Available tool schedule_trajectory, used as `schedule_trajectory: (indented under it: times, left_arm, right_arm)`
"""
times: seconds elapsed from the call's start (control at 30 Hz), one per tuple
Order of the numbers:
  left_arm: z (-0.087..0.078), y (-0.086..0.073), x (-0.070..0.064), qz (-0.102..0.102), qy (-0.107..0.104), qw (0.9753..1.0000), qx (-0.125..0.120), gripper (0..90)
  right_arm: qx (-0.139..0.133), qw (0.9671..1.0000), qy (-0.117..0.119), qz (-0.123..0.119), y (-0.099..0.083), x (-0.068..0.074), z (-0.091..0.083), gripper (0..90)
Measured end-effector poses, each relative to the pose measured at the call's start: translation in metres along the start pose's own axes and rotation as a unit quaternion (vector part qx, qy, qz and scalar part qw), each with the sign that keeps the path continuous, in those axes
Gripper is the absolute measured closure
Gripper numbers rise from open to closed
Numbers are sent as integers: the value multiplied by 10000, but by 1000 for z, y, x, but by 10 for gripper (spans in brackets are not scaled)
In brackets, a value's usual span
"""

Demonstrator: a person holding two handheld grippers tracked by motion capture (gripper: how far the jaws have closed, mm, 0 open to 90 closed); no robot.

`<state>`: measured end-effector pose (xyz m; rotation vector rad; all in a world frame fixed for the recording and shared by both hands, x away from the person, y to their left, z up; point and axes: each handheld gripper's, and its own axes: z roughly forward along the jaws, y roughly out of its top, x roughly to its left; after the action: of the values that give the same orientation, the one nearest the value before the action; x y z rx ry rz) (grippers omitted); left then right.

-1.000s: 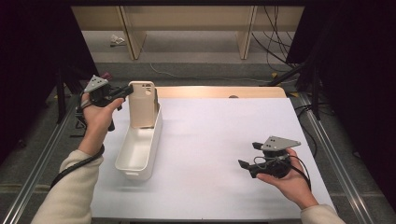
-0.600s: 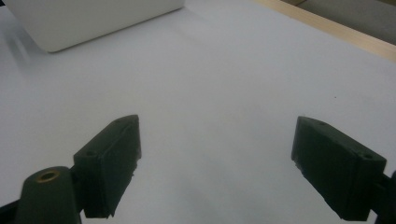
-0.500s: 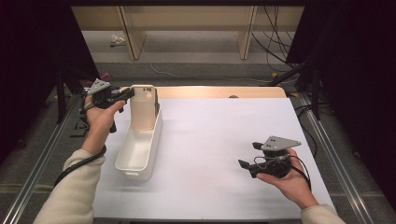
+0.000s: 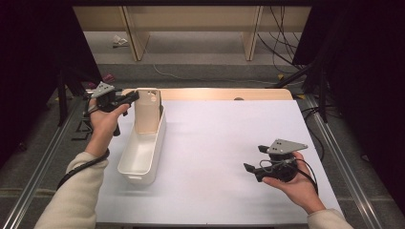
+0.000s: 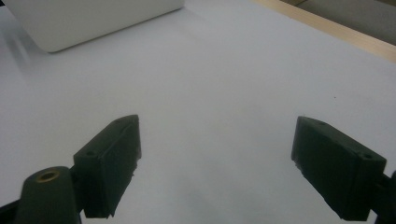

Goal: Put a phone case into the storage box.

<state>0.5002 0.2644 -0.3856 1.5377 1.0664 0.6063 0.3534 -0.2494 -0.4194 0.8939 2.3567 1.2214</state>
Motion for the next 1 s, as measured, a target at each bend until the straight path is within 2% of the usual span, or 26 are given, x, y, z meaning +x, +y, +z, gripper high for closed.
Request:
schedule_trajectory:
  times: [1.0]
  left_arm:
    - [10, -15, 6, -26, -52, 9999, 128, 822]
  right_arm:
    - [4, 10000, 20, -2, 0, 0, 0, 167]
